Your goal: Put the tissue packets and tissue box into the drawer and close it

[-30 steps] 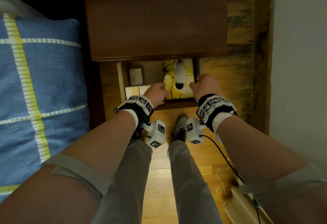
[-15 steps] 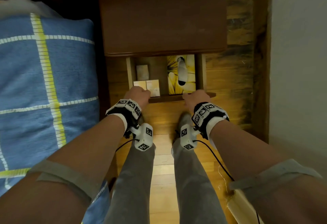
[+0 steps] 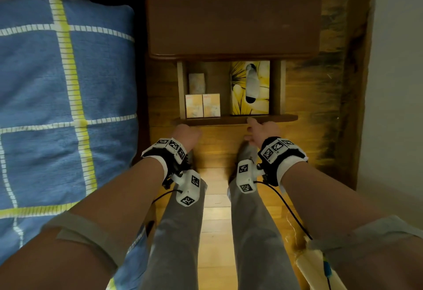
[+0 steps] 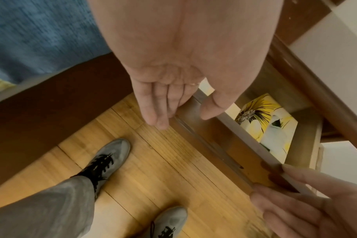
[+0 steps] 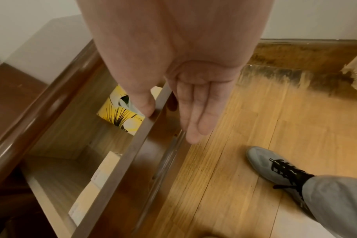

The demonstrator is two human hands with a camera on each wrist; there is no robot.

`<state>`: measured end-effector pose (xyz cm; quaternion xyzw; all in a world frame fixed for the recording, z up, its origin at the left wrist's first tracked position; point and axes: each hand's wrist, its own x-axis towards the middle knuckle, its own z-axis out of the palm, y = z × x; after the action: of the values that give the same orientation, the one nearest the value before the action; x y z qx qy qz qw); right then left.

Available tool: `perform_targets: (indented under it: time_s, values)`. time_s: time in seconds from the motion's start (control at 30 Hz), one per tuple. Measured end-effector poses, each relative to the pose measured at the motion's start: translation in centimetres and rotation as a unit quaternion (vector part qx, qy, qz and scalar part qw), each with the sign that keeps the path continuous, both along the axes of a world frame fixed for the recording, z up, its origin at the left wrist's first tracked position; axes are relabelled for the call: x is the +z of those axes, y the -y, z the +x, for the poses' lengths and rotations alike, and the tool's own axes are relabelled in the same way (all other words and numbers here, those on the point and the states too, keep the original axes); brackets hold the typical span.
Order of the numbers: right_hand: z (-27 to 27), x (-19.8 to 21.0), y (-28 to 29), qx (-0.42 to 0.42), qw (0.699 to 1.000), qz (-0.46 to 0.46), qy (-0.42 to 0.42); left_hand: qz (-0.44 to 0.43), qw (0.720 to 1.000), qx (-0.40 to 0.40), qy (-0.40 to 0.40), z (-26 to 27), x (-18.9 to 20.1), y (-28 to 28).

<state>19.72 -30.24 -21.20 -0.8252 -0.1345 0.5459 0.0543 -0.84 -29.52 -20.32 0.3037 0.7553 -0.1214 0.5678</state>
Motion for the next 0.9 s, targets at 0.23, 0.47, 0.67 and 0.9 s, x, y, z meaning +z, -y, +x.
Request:
perform_targets:
  time_s: [0.23, 0.47, 0.67, 0.9]
  values:
    - [0.5, -5.5, -1.1, 0.057, 0.998, 0.005, 0.027, 0.028, 0.999, 0.025, 0.005, -0.7, 0.2, -3.1]
    - [-1.7, 0.2, -4.3, 0.102, 0.988, 0.042, 0.110, 0.064, 0.998, -0.014, -0.004, -0.2, 0.5, -4.6]
    - [-0.9, -0.3, -9.9, 0.097, 0.990, 0.079, 0.067, 0.091, 0.996, 0.003, 0.016, 0.4, 0.3, -9.1]
    - [-0.1, -2.4, -12.3, 0.162, 0.984, 0.075, -0.009, 0.119, 0.993, -0.017, 0.018, 0.9, -1.1, -12.8]
